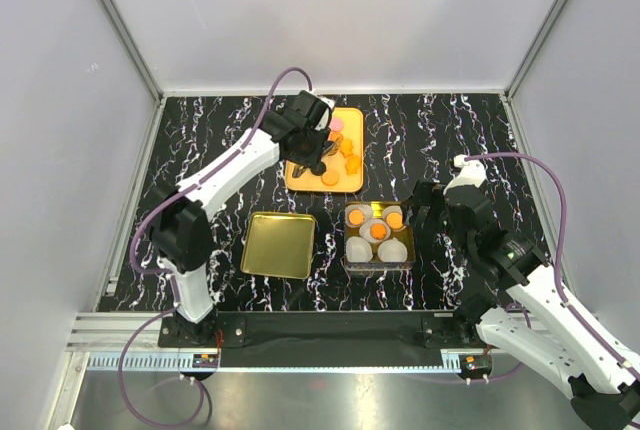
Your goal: Pack the cookies
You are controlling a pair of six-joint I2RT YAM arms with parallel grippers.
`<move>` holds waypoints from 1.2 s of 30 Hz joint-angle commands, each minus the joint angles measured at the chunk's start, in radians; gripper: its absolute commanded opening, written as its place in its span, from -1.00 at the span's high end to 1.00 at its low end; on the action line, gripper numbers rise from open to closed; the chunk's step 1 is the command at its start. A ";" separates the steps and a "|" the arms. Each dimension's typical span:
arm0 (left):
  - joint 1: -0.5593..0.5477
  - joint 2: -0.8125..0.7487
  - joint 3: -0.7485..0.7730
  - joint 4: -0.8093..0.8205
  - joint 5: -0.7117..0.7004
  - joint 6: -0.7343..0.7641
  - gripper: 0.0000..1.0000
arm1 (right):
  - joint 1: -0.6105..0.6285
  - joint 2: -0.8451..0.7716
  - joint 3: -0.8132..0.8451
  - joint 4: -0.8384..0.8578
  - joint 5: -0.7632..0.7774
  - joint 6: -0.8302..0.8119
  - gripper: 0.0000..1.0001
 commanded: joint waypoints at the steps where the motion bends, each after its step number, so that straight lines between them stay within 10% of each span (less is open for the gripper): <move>1: -0.010 -0.120 0.045 0.010 0.022 0.001 0.32 | 0.004 0.003 0.045 0.017 0.014 -0.003 -0.99; 19: -0.413 -0.412 -0.233 0.012 0.011 -0.168 0.31 | 0.004 0.044 0.097 0.019 0.028 -0.024 -0.99; 36: -0.654 -0.374 -0.330 0.059 0.023 -0.261 0.28 | 0.004 0.043 0.097 0.018 0.045 -0.035 -0.99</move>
